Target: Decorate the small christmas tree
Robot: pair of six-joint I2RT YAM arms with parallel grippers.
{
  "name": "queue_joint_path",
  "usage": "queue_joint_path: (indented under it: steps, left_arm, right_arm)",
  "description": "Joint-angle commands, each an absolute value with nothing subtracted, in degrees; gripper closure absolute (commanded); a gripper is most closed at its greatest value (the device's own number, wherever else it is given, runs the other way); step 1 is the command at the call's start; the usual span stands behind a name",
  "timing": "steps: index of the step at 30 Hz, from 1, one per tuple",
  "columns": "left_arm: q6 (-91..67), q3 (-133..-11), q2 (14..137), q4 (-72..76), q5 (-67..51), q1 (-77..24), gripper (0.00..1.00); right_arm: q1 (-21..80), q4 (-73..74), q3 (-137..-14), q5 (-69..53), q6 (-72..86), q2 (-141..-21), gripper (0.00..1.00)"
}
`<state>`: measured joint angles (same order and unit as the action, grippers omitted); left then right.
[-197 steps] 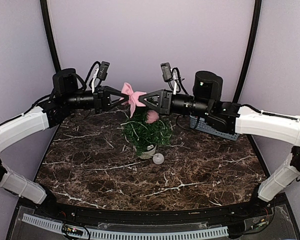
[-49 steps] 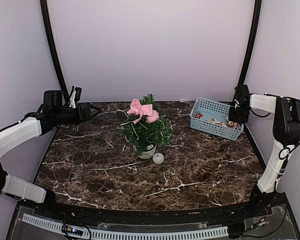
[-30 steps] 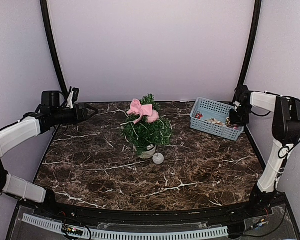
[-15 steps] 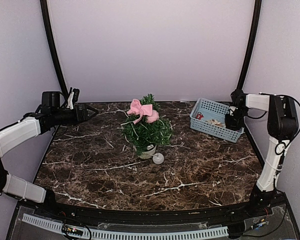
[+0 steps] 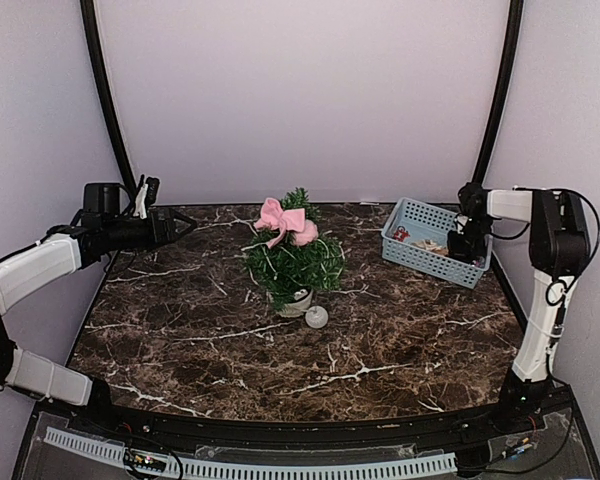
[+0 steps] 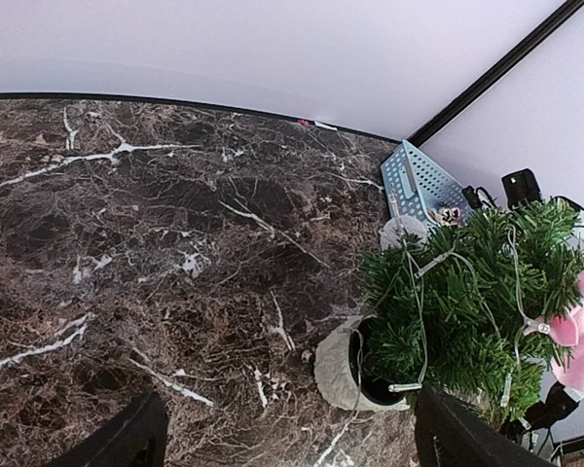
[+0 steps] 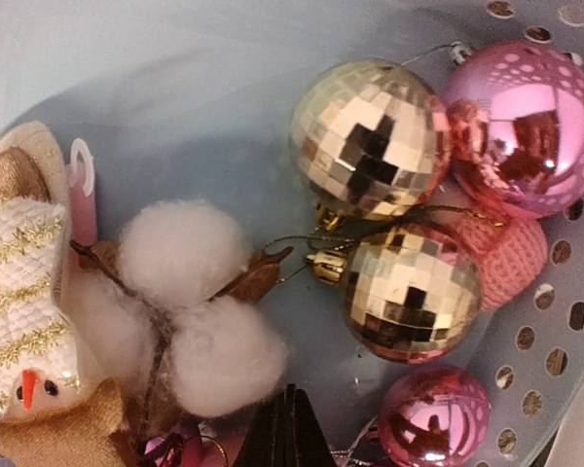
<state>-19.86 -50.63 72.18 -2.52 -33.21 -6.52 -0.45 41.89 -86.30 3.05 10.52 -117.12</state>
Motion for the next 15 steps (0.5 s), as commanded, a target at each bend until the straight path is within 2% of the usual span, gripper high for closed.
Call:
queue_joint_path:
  steps: [1,8,15]
  left_arm:
    - [-18.8,-50.1,70.6,-2.9,-33.7,-6.0,0.1]
    - [-18.6,-49.7,69.9,-2.6,-33.5,-6.0,0.1]
    - [-18.1,-48.9,68.8,-1.8,-33.8,-6.0,0.1]
  right_arm:
    - [-0.4,42.5,-86.3,6.4,11.1,-111.5,1.0]
    - [-0.4,39.7,-87.7,10.2,13.1,-104.3,1.0]
    - [-0.4,35.0,-83.4,9.0,14.2,-99.3,1.0]
